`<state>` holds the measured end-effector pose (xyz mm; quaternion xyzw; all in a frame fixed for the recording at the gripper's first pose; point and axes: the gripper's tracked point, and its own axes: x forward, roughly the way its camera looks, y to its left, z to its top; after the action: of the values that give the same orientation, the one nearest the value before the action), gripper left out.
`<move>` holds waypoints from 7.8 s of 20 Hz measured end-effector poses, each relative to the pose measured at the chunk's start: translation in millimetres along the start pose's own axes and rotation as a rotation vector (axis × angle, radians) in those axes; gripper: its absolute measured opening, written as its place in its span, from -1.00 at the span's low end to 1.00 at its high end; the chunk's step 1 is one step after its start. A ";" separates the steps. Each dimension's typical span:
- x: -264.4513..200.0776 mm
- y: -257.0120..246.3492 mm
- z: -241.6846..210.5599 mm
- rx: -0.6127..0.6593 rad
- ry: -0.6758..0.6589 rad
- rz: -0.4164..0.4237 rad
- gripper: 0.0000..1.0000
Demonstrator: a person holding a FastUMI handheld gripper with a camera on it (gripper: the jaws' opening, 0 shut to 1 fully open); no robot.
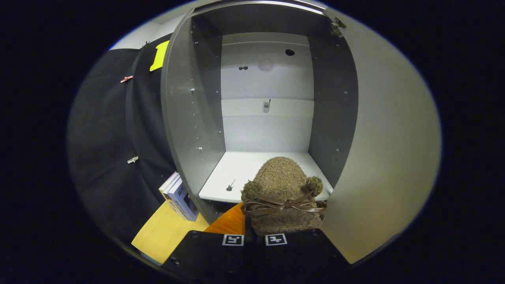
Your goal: Open the shoe cabinet door, grab the shoes and put them into the shoe cabinet, then close the shoe cabinet door.
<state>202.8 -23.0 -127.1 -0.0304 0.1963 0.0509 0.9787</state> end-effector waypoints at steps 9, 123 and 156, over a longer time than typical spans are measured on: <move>91.5 3.9 56.9 0.020 0.007 -0.022 -0.90; -277.1 -160.5 12.3 0.064 -0.286 0.123 0.93; -169.8 41.5 29.2 0.042 -0.286 0.089 0.97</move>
<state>53.4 5.6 -36.1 0.0064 0.0572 0.0939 0.9939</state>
